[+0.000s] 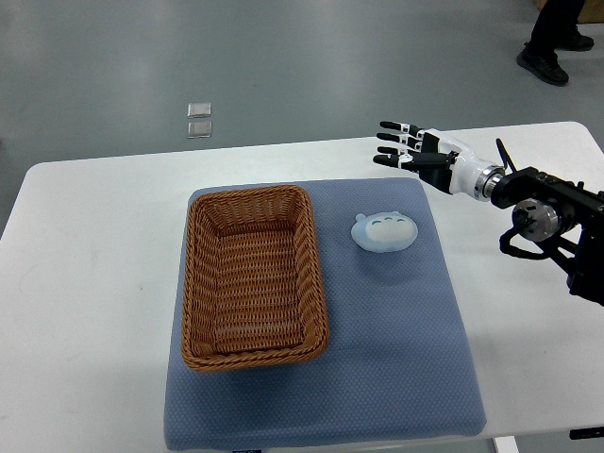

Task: Place blue toy in brown basket
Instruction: 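Move the right hand toward the pale blue plush toy beside the basket, then close the right hand's fingers around the plush toy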

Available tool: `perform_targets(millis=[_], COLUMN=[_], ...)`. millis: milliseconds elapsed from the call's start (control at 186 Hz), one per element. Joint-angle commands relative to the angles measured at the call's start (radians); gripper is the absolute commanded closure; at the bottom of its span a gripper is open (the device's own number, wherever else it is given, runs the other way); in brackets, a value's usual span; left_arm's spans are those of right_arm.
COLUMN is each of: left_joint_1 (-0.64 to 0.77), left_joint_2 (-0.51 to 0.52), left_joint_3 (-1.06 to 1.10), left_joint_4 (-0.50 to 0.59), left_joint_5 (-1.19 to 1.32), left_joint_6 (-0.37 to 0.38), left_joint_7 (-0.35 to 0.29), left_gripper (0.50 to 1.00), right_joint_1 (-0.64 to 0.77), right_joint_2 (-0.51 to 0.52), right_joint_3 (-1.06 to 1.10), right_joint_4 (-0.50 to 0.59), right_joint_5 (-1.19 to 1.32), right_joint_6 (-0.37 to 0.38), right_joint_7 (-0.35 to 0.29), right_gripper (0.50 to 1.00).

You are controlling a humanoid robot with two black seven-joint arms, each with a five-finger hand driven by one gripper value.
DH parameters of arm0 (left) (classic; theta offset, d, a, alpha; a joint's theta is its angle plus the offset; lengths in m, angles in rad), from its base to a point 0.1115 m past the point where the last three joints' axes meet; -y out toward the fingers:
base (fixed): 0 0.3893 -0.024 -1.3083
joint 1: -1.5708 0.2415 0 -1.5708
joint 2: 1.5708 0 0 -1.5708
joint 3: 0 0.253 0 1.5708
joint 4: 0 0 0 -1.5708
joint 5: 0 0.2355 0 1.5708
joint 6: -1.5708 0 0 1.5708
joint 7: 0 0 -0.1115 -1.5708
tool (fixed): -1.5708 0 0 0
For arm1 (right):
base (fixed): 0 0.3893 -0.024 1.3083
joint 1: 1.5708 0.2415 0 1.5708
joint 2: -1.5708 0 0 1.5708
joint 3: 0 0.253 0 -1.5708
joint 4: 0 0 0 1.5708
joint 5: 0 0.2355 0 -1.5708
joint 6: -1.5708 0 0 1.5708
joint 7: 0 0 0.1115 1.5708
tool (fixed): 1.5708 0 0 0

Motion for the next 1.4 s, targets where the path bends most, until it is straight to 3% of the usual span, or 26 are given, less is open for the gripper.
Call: perform_targets(millis=[0, 291, 511, 624, 770, 1039, 1394], left_joint_1=[0.004, 0.002, -0.010, -0.010, -0.010, -0.010, -0.010], left_joint_2=[0.000, 0.000, 0.000, 0.000, 0.000, 0.000, 0.000], left_joint_3=[0.000, 0.002, 0.004, 0.004, 0.004, 0.004, 0.004], left_joint_4=[0.000, -0.003, -0.002, -0.002, -0.002, -0.002, -0.002], left_joint_5=[0.000, 0.000, 0.000, 0.000, 0.000, 0.000, 0.000], left_joint_6=[0.000, 0.000, 0.000, 0.000, 0.000, 0.000, 0.000], left_joint_7=[0.001, 0.000, 0.000, 0.000, 0.000, 0.000, 0.000], left_gripper=[0.500, 0.500, 0.500, 0.500, 0.500, 0.500, 0.500], right_joint_1=[-0.003, -0.004, -0.001, -0.001, -0.003, 0.002, 0.031], right_joint_2=[0.009, 0.009, 0.002, -0.005, -0.028, -0.131, -0.174], right_joint_3=[0.000, 0.002, -0.003, -0.003, -0.014, -0.058, -0.117], right_joint_4=[0.005, 0.006, 0.043, 0.098, 0.152, 0.264, 0.273], right_joint_5=[0.002, 0.003, -0.020, -0.153, -0.369, -0.722, -0.928], right_joint_6=[0.005, 0.002, 0.040, 0.048, 0.048, 0.060, -0.004], right_joint_7=[0.000, 0.000, 0.028, 0.034, 0.101, 0.127, 0.154], right_gripper=[0.587, 0.587, 0.587, 0.587, 0.587, 0.587, 0.589])
